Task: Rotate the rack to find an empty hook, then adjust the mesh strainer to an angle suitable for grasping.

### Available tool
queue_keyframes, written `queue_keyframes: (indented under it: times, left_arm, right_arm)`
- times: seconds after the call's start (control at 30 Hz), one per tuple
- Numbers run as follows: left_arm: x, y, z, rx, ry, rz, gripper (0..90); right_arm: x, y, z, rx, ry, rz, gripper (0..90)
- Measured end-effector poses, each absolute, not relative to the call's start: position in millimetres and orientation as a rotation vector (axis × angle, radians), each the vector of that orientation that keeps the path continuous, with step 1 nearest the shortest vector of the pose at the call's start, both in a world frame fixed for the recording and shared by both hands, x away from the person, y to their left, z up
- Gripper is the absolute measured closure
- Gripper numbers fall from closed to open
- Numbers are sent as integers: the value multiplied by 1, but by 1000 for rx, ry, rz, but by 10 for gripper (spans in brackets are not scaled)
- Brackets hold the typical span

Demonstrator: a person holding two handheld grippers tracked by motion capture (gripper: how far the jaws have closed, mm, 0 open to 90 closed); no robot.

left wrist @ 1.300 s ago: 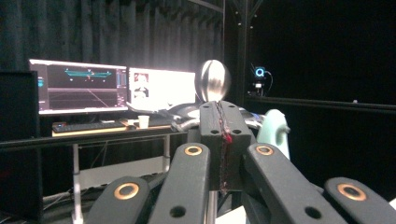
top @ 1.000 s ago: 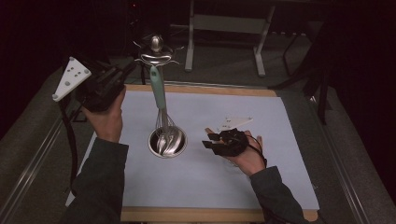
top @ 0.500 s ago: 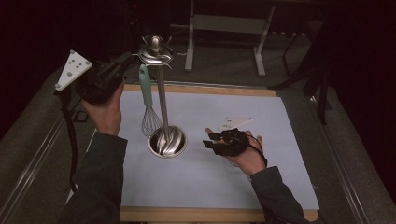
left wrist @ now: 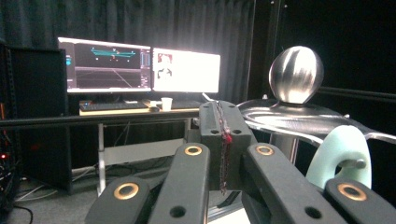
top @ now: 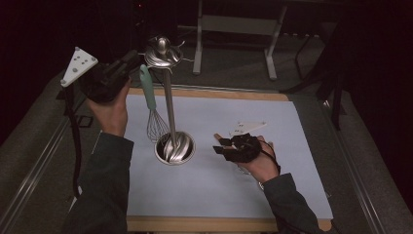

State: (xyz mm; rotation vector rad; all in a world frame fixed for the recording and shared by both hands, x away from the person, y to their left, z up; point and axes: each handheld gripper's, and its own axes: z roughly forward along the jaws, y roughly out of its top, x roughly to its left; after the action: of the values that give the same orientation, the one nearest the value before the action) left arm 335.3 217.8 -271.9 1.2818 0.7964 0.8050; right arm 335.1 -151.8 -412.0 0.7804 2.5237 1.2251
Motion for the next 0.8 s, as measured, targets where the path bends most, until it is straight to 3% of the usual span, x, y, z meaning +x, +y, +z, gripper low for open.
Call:
queue_keyframes:
  times: [0.8]
  left_arm:
    - [310, 246, -323, 1331, 873, 811, 870]
  right_arm:
    - [352, -177, -417, 887, 2480, 1147, 621]
